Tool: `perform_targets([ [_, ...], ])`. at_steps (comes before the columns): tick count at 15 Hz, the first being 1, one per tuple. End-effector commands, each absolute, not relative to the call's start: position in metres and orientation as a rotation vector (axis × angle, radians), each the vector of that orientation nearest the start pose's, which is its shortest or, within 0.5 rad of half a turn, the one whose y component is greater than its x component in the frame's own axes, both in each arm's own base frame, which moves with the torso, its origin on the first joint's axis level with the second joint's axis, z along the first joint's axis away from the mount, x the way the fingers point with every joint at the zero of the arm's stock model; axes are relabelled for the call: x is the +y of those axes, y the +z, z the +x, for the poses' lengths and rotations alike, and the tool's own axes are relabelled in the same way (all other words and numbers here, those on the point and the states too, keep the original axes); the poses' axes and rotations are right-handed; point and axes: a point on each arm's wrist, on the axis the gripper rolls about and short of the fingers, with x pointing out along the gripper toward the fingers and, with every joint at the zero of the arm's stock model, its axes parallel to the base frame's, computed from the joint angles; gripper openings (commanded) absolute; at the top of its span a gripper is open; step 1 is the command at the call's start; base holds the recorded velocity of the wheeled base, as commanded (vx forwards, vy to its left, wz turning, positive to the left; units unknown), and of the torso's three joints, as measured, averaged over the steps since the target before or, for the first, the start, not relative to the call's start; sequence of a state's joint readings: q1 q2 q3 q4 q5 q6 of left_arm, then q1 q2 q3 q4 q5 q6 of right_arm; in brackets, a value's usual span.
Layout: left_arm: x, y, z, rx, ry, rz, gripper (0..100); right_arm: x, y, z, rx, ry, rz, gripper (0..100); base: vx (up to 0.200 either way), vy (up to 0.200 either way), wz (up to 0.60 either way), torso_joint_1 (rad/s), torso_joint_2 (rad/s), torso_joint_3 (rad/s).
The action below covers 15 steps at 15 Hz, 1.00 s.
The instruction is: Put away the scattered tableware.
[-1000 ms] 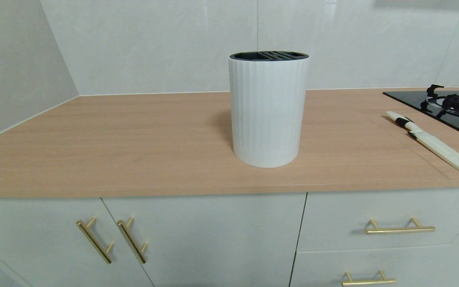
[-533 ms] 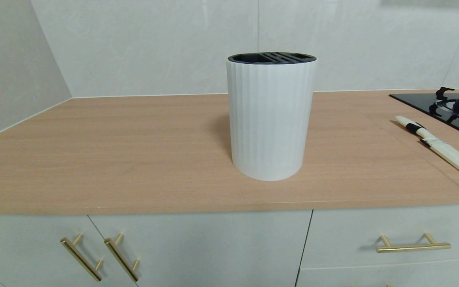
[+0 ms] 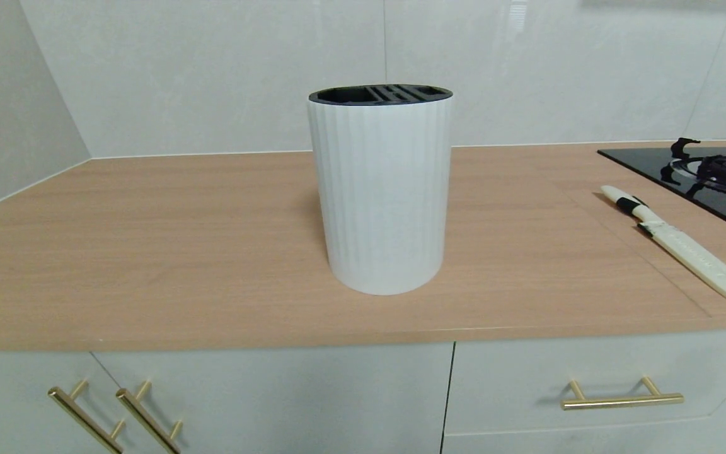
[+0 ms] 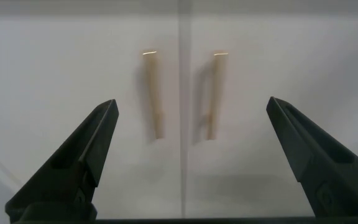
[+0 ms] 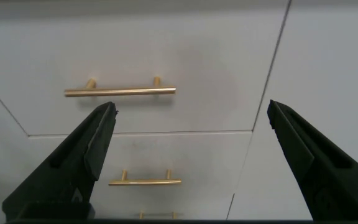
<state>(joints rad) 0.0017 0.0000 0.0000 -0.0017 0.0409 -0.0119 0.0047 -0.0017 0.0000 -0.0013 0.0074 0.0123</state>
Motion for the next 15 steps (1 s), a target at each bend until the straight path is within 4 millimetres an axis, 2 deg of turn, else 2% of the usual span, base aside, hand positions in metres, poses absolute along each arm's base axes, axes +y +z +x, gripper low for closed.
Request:
perform_targets([
  [1, 0.0009, 0.0756, -0.0228, -0.002, 0.043, -0.012, 100, 0.0001, 0.0756, -0.0228, -0.001, 0.012, 0.012, 100, 0.0, 0.0, 0.0, 0.0, 0.0, 0.0],
  [15, 0.0009, 0.0756, -0.0228, -0.002, 0.043, -0.012, 100, 0.0001, 0.0756, -0.0228, -0.001, 0.012, 0.011, 100, 0.0, 0.0, 0.0, 0.0, 0.0, 0.0],
])
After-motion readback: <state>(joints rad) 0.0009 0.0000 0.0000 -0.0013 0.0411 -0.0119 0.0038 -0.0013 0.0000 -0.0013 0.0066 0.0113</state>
